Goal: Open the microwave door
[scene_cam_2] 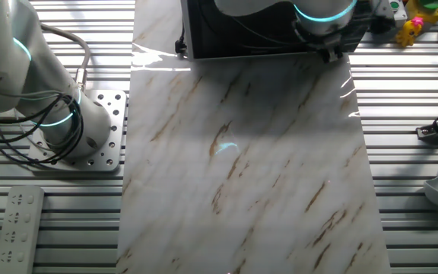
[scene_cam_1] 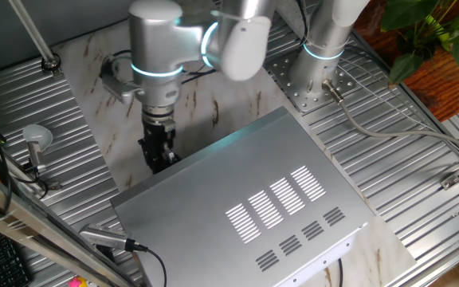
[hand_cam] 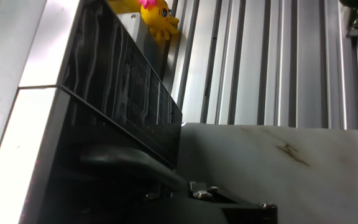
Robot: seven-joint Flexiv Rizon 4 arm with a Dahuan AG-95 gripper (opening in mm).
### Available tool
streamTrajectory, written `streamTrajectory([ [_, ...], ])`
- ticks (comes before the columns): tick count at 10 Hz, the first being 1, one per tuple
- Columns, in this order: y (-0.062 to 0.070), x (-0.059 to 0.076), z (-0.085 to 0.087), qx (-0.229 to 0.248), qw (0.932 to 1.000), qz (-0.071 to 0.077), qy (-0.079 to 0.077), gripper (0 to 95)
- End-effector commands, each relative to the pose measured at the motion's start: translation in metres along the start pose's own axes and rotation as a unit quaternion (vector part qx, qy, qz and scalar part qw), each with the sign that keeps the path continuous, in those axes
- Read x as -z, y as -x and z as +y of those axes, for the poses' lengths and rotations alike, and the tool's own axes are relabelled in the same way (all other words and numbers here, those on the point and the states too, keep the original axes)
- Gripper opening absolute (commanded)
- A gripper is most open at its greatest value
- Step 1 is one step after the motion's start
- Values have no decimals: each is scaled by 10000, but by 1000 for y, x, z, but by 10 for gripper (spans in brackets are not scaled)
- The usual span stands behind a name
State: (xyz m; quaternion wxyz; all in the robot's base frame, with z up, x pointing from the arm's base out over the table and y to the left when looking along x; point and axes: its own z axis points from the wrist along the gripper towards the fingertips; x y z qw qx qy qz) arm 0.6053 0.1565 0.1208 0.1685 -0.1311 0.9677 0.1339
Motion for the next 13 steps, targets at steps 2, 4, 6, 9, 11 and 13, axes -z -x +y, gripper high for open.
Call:
streamTrajectory([
  [2, 3, -6, 1, -11, 10000, 18, -58, 190],
  [4, 4, -11, 10, -109, 9999, 10, -68, 190],
  [6, 0, -19, 18, -112, 9994, 160, -294, 190],
  [9, -7, -19, 18, -126, 9991, 170, -363, 190],
  [11, -10, -19, 18, -143, 9986, 196, -473, 190],
  [13, -13, -19, 11, -102, 9981, 232, -569, 190],
])
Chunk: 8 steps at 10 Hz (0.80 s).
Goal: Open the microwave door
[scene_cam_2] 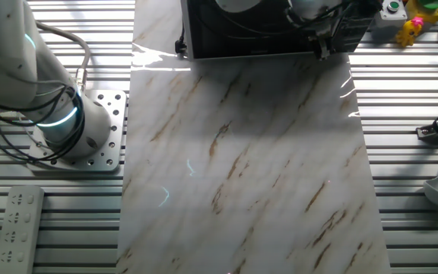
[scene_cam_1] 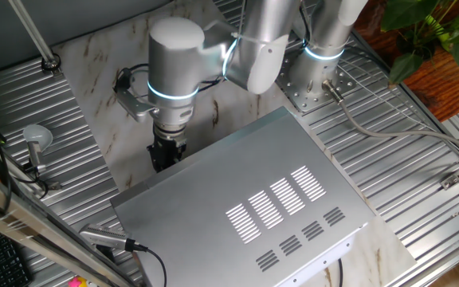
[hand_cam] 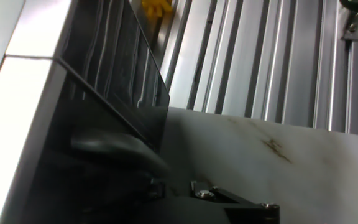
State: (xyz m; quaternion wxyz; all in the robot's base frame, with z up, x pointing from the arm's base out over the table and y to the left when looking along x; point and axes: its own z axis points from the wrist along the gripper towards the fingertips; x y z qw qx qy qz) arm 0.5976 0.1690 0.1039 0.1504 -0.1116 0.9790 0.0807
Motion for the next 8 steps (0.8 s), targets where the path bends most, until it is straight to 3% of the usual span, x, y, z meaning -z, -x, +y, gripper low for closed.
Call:
streamTrajectory([
  [1, -4, -2, -4, 56, 10000, 11, -10, 190],
  [6, -4, 0, -5, 29, 10000, 34, 63, 190],
  [8, -4, 0, -5, 127, 9999, 94, 11, 190],
])
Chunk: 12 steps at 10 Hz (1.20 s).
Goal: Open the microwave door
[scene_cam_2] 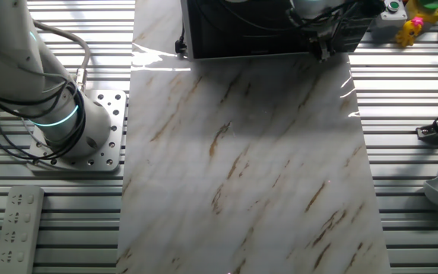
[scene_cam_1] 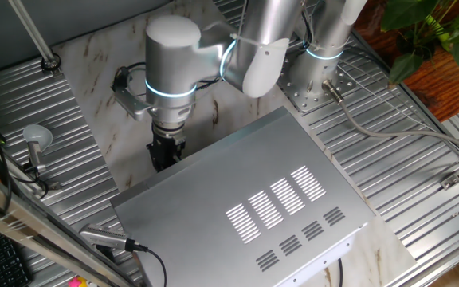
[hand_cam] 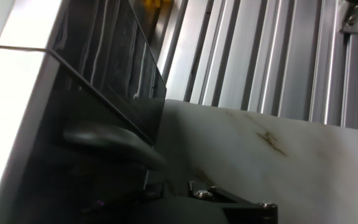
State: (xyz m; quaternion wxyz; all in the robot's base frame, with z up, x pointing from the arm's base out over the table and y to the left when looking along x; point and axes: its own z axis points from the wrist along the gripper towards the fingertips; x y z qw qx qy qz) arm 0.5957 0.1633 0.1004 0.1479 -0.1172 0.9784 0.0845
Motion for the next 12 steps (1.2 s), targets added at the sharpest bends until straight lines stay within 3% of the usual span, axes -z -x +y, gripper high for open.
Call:
streamTrajectory([
  [1, 0, 2, 0, 122, 9999, 78, -35, 190],
  [6, 0, 2, 0, 191, 9992, 272, -203, 190],
  [9, 0, 2, 0, 258, 9986, 443, -152, 190],
  [12, 0, 2, 0, 149, 9987, 488, -23, 190],
])
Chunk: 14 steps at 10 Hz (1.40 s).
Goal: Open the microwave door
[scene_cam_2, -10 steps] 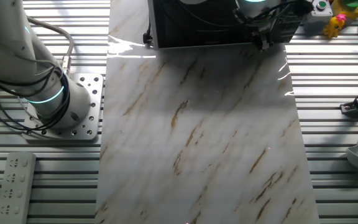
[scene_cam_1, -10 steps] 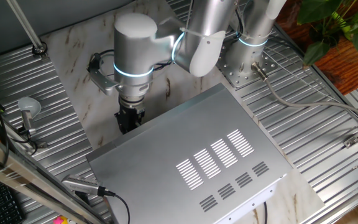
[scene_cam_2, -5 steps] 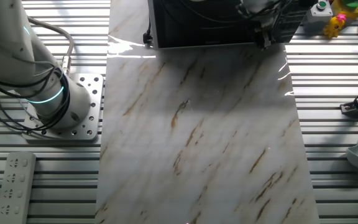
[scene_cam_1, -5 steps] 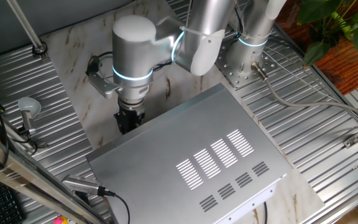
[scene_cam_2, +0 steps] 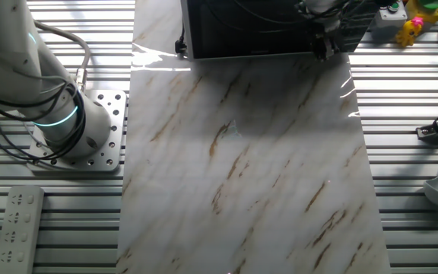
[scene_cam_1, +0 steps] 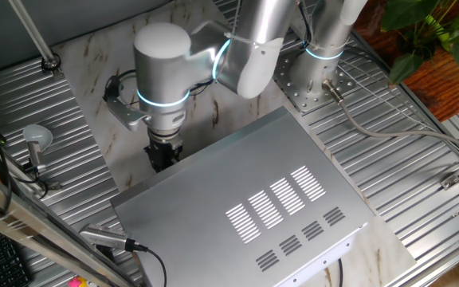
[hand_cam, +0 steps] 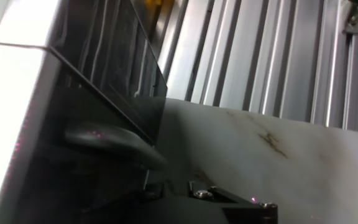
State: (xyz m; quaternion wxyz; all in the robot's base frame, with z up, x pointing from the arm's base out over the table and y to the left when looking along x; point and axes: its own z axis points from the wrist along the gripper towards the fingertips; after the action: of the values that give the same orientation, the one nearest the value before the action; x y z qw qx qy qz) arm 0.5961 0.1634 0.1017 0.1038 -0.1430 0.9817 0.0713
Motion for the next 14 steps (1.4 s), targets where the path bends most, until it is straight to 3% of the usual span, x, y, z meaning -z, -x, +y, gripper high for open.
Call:
streamTrajectory([
  [1, -1, 0, 0, -204, 9997, -21, 100, 190],
  [3, -1, 0, 0, -278, 9996, -7, 22, 190],
  [7, -1, 0, 0, -298, 9995, 16, 88, 190],
  [9, -1, 3, 1, -394, 9991, -36, 175, 190],
  [12, -1, 8, 4, -449, 9988, -67, 186, 190],
  [14, -2, 13, 6, -490, 9984, -174, 203, 190],
])
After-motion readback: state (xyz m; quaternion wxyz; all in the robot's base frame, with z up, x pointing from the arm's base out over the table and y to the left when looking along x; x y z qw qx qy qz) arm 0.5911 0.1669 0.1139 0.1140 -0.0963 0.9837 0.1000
